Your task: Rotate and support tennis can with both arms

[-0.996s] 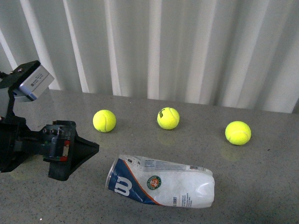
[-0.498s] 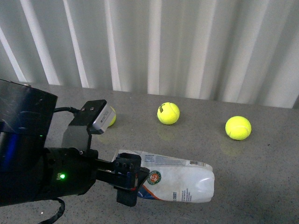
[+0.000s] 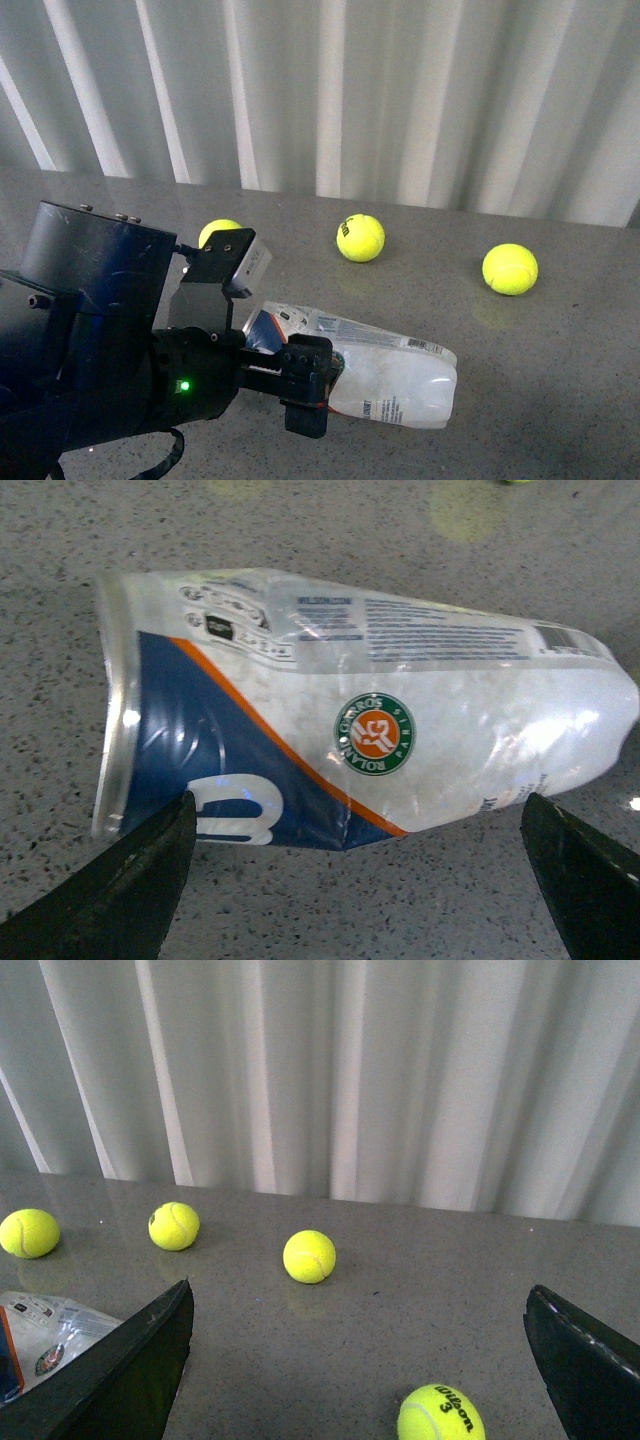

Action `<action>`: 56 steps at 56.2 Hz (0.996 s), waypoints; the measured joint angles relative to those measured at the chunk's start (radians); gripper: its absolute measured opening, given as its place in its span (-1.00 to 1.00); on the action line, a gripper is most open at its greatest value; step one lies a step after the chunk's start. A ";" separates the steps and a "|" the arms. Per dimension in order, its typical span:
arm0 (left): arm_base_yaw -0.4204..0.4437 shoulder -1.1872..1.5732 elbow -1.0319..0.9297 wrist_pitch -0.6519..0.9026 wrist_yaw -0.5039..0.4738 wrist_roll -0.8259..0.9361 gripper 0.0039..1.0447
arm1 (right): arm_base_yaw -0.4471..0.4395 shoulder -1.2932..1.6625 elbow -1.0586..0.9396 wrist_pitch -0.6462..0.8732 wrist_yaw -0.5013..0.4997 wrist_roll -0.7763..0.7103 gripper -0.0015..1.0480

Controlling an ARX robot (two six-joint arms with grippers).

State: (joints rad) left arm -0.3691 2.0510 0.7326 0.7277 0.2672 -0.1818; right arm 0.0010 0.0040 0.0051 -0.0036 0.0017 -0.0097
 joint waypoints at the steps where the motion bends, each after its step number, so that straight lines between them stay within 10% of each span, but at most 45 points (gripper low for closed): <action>1: 0.001 0.000 0.000 0.000 -0.001 0.000 0.87 | 0.000 0.000 0.000 0.000 0.000 0.000 0.86; 32: 0.013 -0.018 0.096 -0.066 -0.169 0.257 0.87 | 0.000 0.000 0.000 0.000 0.000 0.000 0.86; 56: -0.092 0.091 0.106 -0.035 -0.126 0.119 0.87 | 0.000 0.000 0.000 0.000 0.000 0.000 0.86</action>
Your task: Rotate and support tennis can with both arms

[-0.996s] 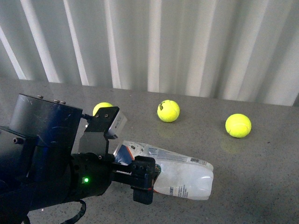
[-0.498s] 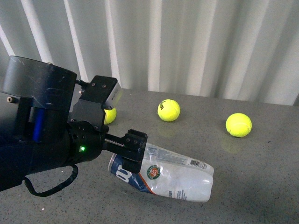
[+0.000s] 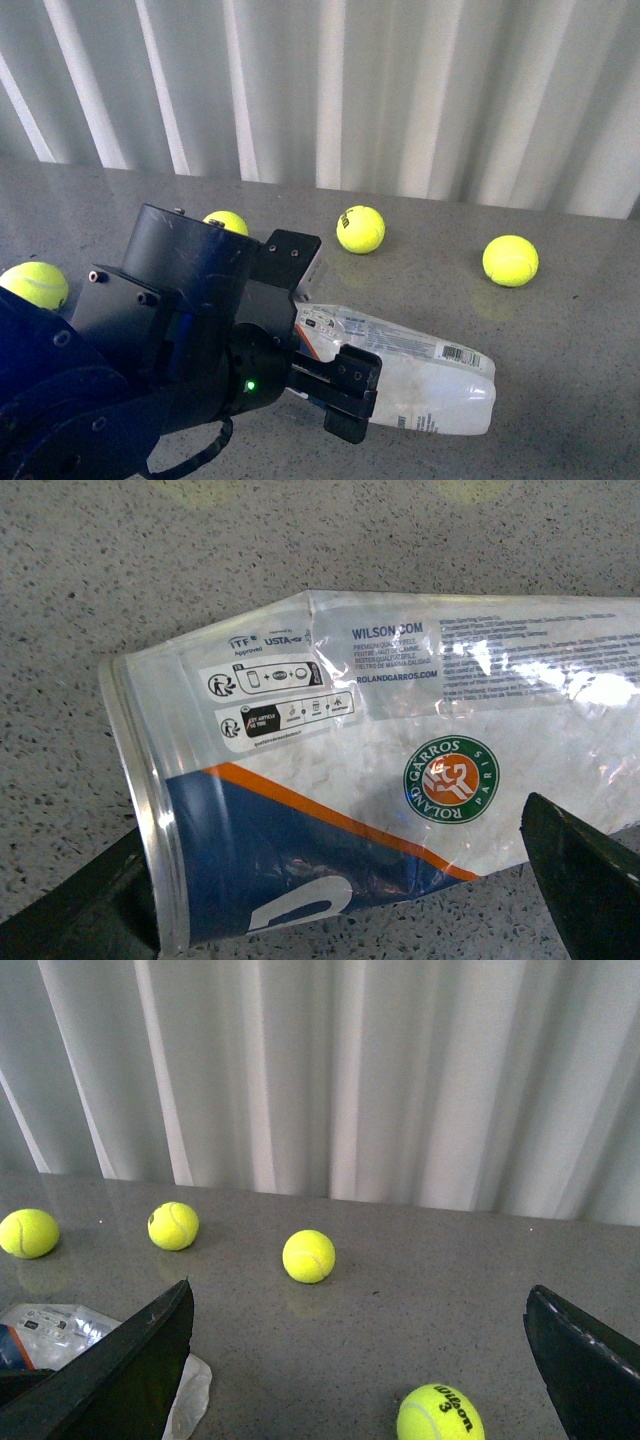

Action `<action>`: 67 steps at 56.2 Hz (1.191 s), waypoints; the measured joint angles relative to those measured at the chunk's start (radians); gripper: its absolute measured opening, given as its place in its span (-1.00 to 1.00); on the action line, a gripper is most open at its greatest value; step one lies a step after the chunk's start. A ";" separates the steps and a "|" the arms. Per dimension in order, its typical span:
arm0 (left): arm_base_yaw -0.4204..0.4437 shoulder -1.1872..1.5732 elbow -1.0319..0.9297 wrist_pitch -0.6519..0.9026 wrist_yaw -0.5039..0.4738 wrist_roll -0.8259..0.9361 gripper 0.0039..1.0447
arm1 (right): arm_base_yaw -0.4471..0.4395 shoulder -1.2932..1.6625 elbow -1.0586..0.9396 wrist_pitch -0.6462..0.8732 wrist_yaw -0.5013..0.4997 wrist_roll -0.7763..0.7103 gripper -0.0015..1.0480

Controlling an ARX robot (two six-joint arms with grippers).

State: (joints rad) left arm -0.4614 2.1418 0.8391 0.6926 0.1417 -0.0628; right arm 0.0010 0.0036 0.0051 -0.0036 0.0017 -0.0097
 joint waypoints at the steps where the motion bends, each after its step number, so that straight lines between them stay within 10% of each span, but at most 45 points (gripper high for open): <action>1: -0.001 0.002 0.000 0.002 0.000 -0.002 0.87 | 0.000 0.000 0.000 0.000 0.000 0.000 0.86; 39: -0.002 -0.055 -0.045 0.054 0.055 -0.110 -0.91 | 0.000 0.000 0.000 0.000 0.000 0.000 0.86; 67: 0.066 -0.597 -0.008 -0.417 0.219 0.135 -0.94 | 0.000 0.000 0.000 0.000 0.000 0.000 0.86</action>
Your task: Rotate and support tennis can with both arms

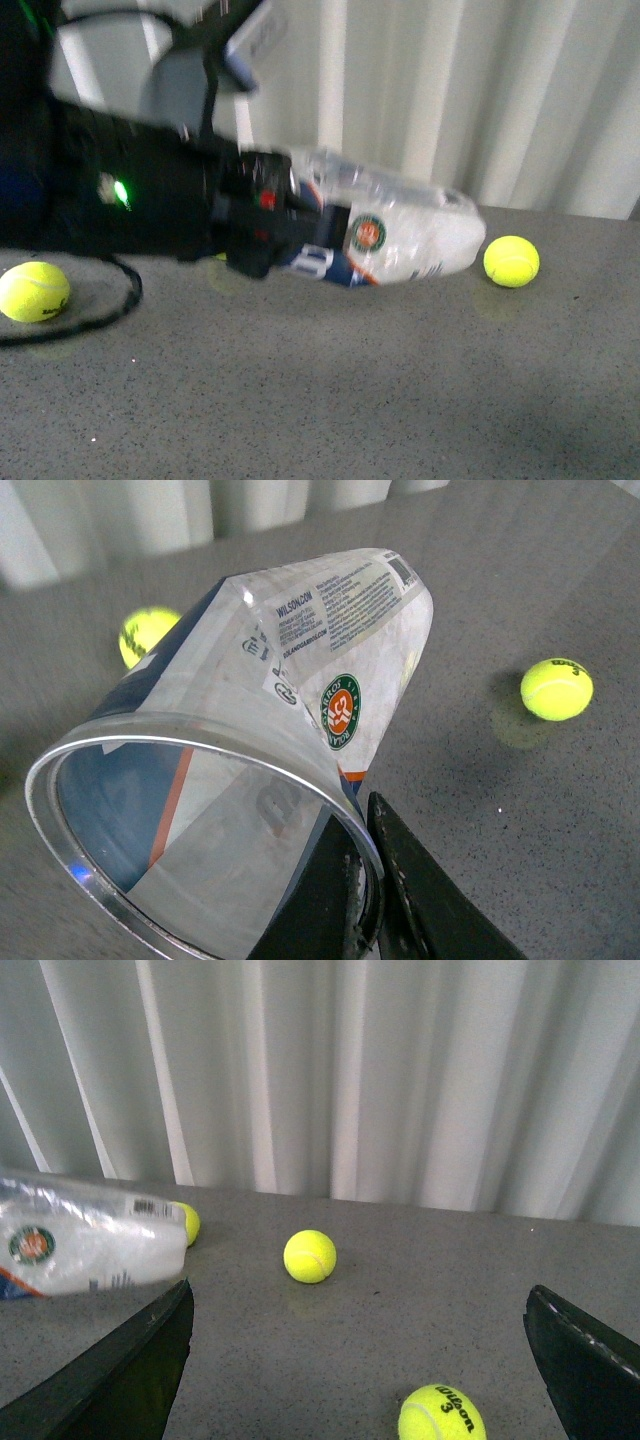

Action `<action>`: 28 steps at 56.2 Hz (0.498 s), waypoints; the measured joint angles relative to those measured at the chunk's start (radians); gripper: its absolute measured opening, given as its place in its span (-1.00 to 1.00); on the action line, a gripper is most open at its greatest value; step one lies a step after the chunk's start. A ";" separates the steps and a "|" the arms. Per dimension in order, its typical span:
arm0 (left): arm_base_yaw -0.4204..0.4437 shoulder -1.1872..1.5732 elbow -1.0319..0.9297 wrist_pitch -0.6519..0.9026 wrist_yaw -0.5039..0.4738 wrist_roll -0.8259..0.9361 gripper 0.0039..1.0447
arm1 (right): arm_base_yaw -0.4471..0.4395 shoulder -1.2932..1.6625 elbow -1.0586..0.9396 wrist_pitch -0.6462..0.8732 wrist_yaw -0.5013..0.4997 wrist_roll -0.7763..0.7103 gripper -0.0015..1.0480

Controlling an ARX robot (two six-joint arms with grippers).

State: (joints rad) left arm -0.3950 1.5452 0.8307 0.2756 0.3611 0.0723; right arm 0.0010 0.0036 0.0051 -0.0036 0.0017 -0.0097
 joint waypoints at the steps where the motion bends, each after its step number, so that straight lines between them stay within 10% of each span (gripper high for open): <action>1: -0.002 -0.026 0.019 -0.039 -0.001 0.044 -0.94 | 0.000 0.000 0.000 0.000 0.000 0.000 0.86; 28: -0.065 -0.029 0.433 -0.860 -0.332 1.208 -0.94 | 0.000 0.000 0.000 0.000 0.000 0.000 0.86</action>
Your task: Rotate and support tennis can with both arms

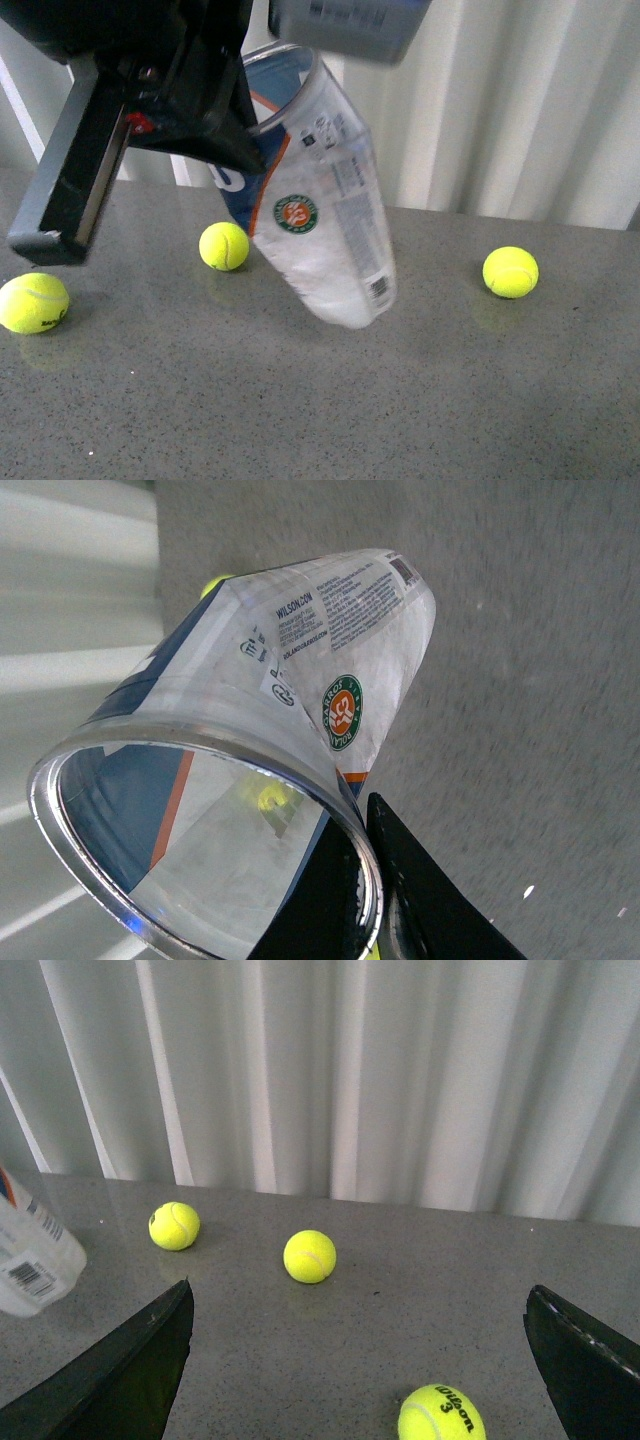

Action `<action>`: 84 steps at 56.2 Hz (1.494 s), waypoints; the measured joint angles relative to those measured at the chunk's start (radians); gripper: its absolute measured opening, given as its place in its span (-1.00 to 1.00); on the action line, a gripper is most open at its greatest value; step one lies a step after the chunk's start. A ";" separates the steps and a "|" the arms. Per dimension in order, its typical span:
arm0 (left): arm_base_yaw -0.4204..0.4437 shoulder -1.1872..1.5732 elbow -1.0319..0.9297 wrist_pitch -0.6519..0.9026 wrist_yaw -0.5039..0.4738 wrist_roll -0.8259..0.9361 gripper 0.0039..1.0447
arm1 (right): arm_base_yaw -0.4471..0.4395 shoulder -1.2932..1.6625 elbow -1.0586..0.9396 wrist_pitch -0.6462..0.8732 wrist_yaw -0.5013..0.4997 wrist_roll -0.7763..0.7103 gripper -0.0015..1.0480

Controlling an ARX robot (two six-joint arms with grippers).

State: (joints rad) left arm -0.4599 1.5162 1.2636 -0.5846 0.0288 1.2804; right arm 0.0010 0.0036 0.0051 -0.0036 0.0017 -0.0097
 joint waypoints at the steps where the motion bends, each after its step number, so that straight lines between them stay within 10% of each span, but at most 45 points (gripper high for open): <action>1: -0.002 0.010 0.005 -0.006 -0.016 0.038 -0.94 | 0.000 0.000 0.000 0.000 0.000 0.000 0.86; 71: -0.072 0.292 0.069 -0.008 -0.131 0.230 -0.94 | 0.000 0.000 0.000 0.000 0.000 0.000 0.86; 84: -0.074 0.297 0.069 0.006 -0.131 0.229 -0.26 | 0.000 0.000 0.000 0.000 0.000 0.000 0.86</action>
State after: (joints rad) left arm -0.5339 1.8130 1.3323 -0.5789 -0.1020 1.5093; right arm 0.0010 0.0036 0.0051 -0.0036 0.0017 -0.0097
